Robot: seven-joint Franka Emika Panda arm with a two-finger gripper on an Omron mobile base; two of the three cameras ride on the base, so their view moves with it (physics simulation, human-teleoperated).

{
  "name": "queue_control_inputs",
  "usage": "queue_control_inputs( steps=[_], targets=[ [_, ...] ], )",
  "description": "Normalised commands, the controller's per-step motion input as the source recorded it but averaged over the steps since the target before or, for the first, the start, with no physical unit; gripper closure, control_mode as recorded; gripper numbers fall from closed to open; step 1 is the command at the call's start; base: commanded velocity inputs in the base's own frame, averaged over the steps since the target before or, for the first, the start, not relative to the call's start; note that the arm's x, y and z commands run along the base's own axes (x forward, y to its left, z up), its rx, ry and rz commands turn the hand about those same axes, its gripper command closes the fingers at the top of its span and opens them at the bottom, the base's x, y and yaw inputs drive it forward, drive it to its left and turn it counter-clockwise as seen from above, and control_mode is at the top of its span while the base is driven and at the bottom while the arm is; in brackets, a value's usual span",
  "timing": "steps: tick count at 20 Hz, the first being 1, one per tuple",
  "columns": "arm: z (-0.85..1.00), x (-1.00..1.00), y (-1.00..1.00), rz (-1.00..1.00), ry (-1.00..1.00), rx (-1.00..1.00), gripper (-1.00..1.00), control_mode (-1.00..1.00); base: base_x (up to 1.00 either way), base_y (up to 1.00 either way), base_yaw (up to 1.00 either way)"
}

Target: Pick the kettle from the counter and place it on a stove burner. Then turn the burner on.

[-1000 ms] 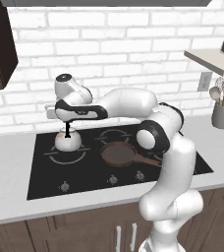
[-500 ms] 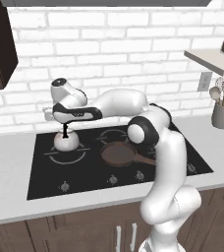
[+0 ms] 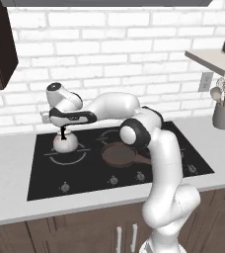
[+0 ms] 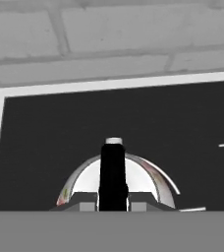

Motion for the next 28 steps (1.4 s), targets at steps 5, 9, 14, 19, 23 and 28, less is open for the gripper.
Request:
queue_control_inputs(
  steps=[5,9,14,19,23,28],
  targets=[
    [-0.38,0.08,0.15,0.00,0.00,-0.02,1.00,-1.00,0.00,0.00,0.00],
    [-0.34,-0.10,0.02,0.00,0.00,-0.02,1.00,-1.00,0.00,0.00,0.00],
    [-0.37,-0.41,0.00,0.00,0.00,-0.01,1.00,-1.00,0.00,0.00,0.00],
    [-0.40,-0.42,-0.04,0.00,0.00,0.00,1.00,-1.00,0.00,0.00,0.00],
    [-0.37,-0.32,-0.21,0.00,0.00,0.00,1.00,-1.00,0.00,0.00,0.00],
    [-0.32,-0.29,-0.29,0.00,0.00,0.00,1.00,-1.00,0.00,0.00,0.00]
  ],
)
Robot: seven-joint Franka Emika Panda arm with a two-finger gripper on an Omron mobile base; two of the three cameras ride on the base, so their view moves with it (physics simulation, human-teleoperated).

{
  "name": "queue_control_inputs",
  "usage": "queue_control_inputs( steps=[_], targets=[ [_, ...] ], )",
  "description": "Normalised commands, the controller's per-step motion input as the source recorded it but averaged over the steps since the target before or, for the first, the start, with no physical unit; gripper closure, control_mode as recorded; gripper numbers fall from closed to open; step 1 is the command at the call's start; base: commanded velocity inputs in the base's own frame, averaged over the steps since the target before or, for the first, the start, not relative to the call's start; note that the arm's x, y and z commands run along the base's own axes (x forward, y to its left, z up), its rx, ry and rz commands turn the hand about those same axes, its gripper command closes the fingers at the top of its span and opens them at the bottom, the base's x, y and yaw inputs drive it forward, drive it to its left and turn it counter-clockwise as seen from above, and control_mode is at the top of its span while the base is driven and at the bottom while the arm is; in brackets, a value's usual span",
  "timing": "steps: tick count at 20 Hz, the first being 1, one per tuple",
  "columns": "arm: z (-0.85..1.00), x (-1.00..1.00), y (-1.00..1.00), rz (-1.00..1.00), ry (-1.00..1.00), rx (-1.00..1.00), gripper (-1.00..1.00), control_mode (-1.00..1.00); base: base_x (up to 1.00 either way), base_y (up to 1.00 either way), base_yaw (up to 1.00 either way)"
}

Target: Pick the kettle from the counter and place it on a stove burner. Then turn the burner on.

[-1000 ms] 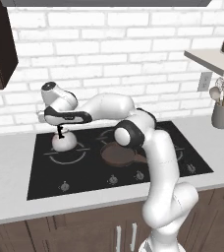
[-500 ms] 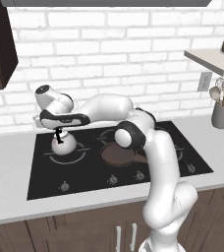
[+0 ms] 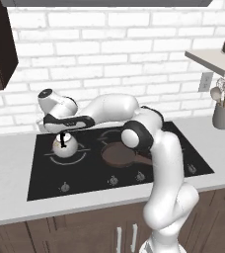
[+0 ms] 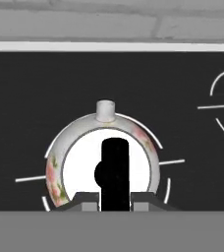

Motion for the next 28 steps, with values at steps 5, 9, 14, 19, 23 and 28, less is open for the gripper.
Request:
queue_control_inputs(
  steps=[5,9,14,19,23,28],
  targets=[
    [-0.27,-0.14,-0.21,0.00,0.00,0.00,-1.00,-1.00,0.00,0.00,0.00],
    [-0.12,0.00,-0.05,0.00,0.00,0.00,-1.00,-1.00,0.00,0.00,0.00],
    [0.02,0.00,0.00,0.00,0.00,0.00,-1.00,-1.00,0.00,0.00,0.00],
    [0.46,-0.31,0.00,-0.01,-0.05,0.00,-1.00,-1.00,0.00,0.00,0.00],
    [0.46,-0.91,0.00,0.00,-0.07,0.00,-1.00,-1.00,0.00,0.00,0.00],
    [0.14,-1.00,-0.06,0.00,-0.01,0.00,-1.00,-1.00,0.00,0.00,0.00]
  ],
)
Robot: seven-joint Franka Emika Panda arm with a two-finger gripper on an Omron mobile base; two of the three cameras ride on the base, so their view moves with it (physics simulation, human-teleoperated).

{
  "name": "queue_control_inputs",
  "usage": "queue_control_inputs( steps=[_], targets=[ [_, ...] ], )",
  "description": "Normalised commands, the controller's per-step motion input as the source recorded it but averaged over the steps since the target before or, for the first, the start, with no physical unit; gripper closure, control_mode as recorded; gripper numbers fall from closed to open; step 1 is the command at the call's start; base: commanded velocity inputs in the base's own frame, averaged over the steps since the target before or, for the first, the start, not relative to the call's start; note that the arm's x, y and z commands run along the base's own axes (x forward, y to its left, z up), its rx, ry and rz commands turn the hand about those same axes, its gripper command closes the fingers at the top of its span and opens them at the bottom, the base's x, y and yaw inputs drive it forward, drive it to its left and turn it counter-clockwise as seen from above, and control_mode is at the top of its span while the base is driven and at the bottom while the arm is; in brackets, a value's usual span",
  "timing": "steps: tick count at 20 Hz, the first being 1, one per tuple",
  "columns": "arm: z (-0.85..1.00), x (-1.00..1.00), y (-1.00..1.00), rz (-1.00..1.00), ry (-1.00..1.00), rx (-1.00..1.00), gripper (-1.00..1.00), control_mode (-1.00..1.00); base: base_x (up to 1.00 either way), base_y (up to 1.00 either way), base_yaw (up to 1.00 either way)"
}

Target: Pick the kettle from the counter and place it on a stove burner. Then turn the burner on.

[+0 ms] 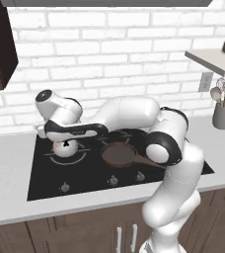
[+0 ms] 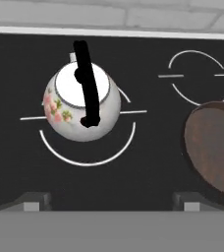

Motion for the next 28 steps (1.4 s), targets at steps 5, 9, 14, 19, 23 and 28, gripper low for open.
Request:
queue_control_inputs(
  steps=[5,9,14,19,23,28],
  targets=[
    [0.00,-0.92,-0.40,0.00,-0.02,0.02,-1.00,-1.00,0.00,0.00,0.00],
    [0.00,-0.94,-0.43,0.00,-0.08,0.06,-1.00,-1.00,0.00,0.00,0.00],
    [0.00,-0.73,-0.07,0.00,0.00,0.12,-1.00,-1.00,0.00,0.00,0.00],
    [-0.02,-0.31,0.00,0.00,0.21,0.12,-1.00,-1.00,0.00,0.00,0.00],
    [-0.12,-0.06,0.01,0.00,0.24,0.04,-1.00,-1.00,0.00,0.00,0.00],
    [-0.20,0.00,0.19,0.00,0.20,0.00,-1.00,-1.00,0.00,0.00,0.00]
  ],
)
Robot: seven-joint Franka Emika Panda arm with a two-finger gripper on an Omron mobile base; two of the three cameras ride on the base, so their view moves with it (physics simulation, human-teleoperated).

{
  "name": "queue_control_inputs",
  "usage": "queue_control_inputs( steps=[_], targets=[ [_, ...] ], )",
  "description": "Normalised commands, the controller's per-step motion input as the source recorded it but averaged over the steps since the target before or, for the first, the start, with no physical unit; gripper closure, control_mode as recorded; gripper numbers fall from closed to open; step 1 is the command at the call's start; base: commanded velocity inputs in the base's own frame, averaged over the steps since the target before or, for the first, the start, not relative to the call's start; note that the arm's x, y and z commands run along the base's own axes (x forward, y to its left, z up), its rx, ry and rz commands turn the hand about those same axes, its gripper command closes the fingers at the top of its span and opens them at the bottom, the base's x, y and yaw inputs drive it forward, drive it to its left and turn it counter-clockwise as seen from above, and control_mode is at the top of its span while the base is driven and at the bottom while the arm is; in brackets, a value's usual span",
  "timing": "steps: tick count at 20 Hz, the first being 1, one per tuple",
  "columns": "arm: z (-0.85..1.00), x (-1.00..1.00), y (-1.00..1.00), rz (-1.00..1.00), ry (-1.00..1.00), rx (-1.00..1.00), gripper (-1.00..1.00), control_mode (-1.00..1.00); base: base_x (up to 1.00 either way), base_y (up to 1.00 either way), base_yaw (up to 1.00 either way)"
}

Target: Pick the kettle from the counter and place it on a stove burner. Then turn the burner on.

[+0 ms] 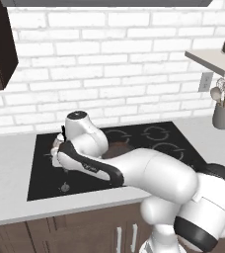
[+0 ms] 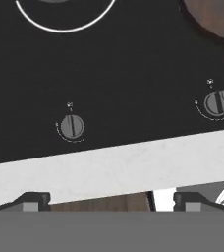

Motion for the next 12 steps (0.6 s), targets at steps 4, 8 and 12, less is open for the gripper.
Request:
queue_control_inputs(
  steps=[4,8,12],
  targets=[
    [-0.30,0.03,0.31,0.00,0.14,-0.02,-1.00,-1.00,0.00,0.00,0.00],
    [-0.33,0.08,0.26,0.00,0.11,-0.03,-1.00,-1.00,0.00,0.00,0.00],
    [-0.26,0.04,0.13,0.00,0.04,-0.03,-1.00,-1.00,0.00,0.00,0.00]
  ],
)
